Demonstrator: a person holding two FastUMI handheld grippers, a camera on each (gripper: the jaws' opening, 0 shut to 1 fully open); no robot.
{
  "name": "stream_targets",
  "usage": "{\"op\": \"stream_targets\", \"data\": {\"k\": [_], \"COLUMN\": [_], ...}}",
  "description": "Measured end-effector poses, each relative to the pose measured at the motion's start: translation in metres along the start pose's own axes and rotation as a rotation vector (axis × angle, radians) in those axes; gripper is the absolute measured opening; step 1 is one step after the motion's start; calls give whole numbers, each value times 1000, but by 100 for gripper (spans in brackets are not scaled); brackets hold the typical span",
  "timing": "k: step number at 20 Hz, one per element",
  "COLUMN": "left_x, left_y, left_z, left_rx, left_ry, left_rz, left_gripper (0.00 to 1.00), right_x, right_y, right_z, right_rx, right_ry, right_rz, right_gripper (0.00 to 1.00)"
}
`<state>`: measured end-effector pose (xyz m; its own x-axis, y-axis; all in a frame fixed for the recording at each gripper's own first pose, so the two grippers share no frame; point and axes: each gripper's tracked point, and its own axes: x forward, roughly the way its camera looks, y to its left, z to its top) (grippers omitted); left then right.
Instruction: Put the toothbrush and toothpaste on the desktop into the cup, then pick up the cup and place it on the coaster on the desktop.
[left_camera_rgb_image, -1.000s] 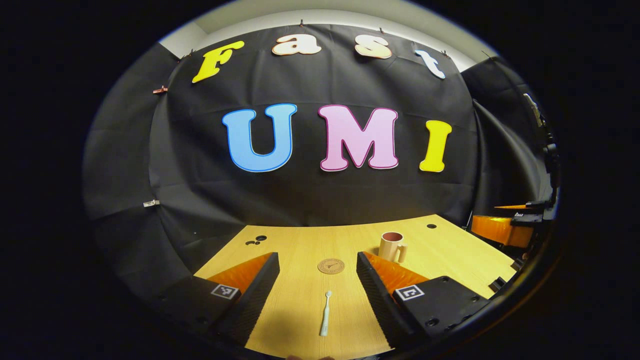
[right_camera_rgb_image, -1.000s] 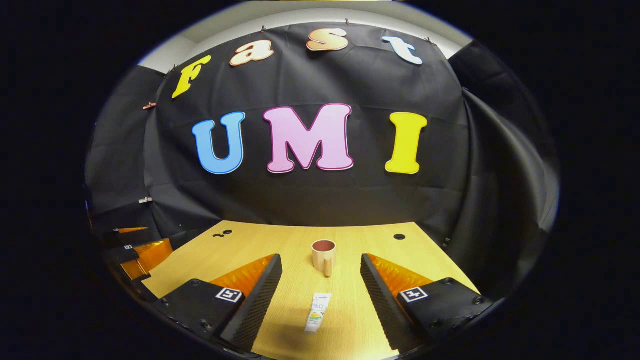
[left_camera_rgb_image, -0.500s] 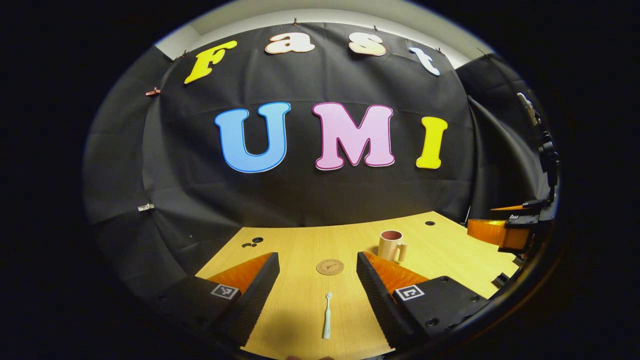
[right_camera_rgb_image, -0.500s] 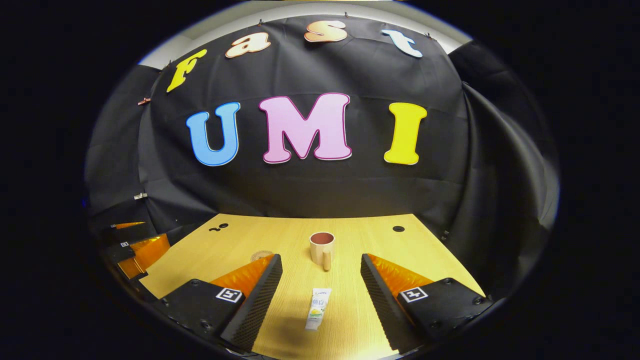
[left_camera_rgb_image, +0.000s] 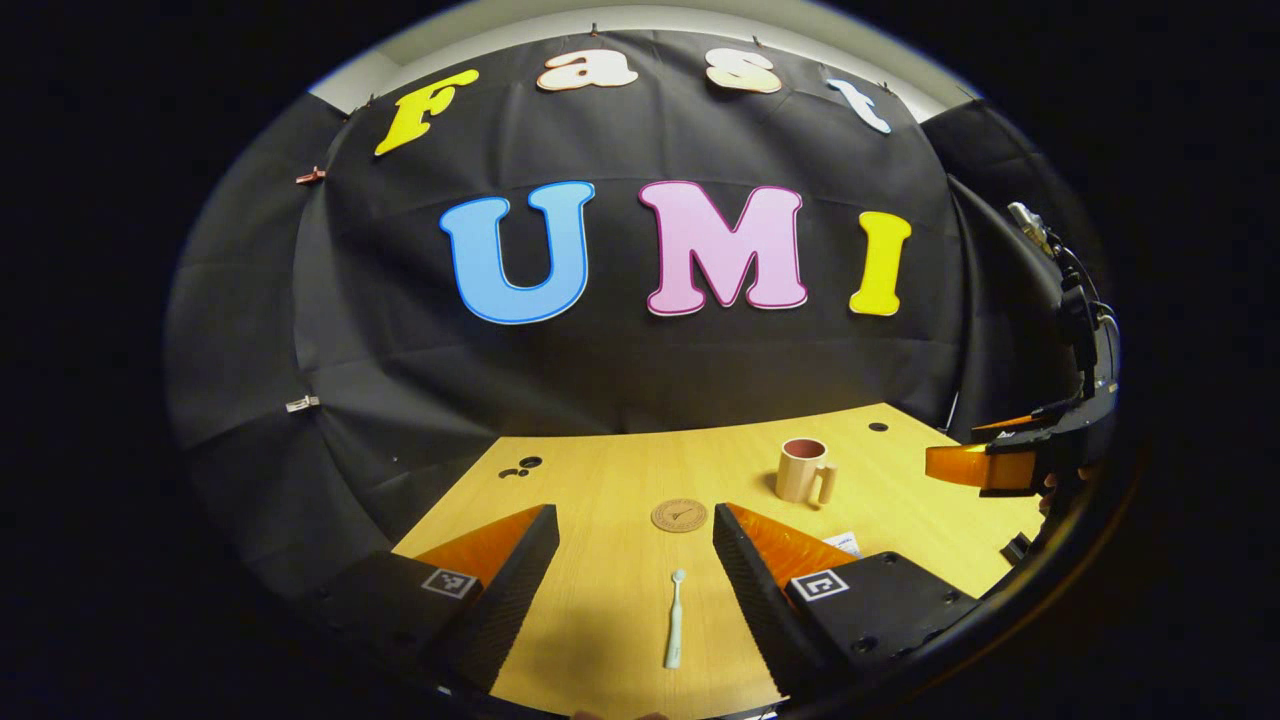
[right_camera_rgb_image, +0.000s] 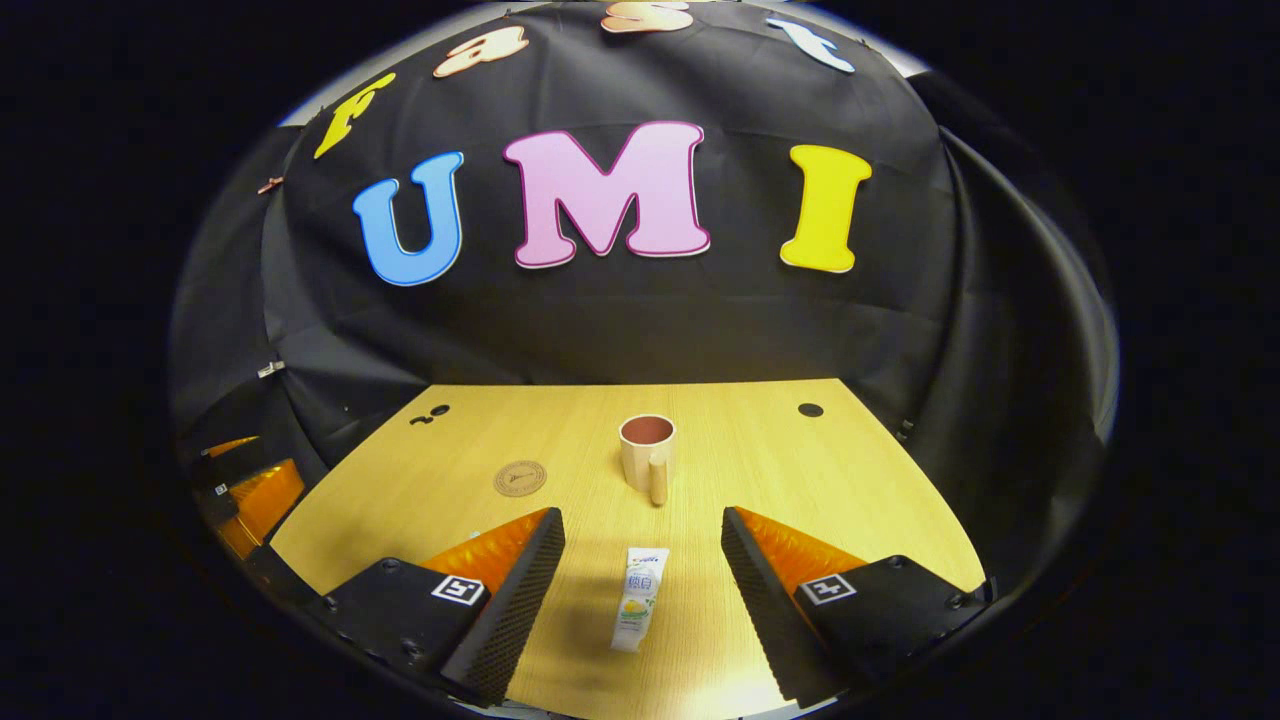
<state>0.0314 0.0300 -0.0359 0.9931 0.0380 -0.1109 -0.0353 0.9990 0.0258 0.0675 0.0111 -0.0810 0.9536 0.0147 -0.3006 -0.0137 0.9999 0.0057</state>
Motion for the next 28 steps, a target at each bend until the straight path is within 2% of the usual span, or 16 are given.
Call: {"op": "stream_targets", "data": {"k": [7,14,21,28], "left_x": [4,6,10,14], "left_y": [20,33,42,43], "left_z": [-28,-49,-73,-81], "left_rx": [-13,-17,-28,-29], "left_ry": [87,172,260,287], "left_rz": [82,173,209,207], "left_gripper": [98,98,99,98], "right_x": [58,97,119,120], "right_y": [-6,-11,-5,-2], "right_z": [-43,-92,-144,-182], "right_rx": [36,46,6,-37], "right_ry": [190,364,522,636], "right_rz": [15,9,18,4], "right_gripper": [97,99,100,100]}}
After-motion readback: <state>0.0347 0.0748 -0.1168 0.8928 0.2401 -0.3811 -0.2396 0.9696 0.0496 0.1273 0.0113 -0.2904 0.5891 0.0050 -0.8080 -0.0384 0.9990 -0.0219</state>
